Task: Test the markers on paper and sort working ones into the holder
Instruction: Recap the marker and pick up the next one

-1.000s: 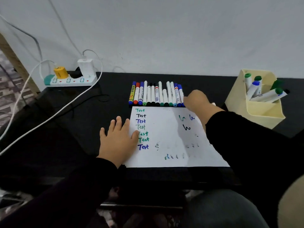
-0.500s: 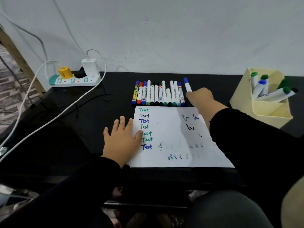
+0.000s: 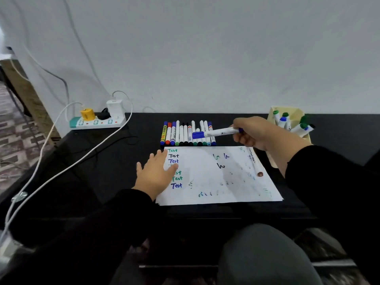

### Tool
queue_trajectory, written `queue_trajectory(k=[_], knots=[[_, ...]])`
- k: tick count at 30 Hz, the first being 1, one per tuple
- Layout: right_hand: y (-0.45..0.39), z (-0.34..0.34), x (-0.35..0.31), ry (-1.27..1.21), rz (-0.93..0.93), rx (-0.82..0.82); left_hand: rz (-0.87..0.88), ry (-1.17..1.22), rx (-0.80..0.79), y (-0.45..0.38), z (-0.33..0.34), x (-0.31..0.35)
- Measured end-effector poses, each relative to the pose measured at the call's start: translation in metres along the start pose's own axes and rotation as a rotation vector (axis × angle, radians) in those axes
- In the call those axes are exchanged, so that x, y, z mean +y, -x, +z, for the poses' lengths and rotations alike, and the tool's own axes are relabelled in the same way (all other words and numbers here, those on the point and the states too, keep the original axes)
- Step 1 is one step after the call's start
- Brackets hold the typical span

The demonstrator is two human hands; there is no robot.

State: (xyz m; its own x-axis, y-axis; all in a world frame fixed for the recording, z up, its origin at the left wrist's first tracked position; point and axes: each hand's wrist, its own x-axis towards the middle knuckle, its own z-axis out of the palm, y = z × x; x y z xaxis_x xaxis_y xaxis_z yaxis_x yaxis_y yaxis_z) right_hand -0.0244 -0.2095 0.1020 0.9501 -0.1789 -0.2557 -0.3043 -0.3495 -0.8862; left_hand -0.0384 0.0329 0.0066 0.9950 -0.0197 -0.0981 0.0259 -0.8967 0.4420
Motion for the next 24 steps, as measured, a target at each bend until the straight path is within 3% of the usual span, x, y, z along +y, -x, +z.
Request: queue_trajectory(k=[4, 11, 17, 24], knots=[[0.017, 0.001, -0.002, -0.029, -0.071, -0.136, 0.197, 0.486, -0.121, 0.026, -0.016, 0.029], [0.032, 0.012, -0.003, -0.129, -0.093, -0.171, 0.131, 0.891, -0.119, 0.045, -0.031, 0.034], [0.034, 0.031, 0.002, -0.299, -0.067, -0.161, 0.151, 0.984, -0.095, 0.053, -0.041, 0.027], [0.035, 0.049, 0.01, -0.479, -0.01, -0.102, 0.193, 0.852, -0.056, 0.057, -0.045, 0.022]])
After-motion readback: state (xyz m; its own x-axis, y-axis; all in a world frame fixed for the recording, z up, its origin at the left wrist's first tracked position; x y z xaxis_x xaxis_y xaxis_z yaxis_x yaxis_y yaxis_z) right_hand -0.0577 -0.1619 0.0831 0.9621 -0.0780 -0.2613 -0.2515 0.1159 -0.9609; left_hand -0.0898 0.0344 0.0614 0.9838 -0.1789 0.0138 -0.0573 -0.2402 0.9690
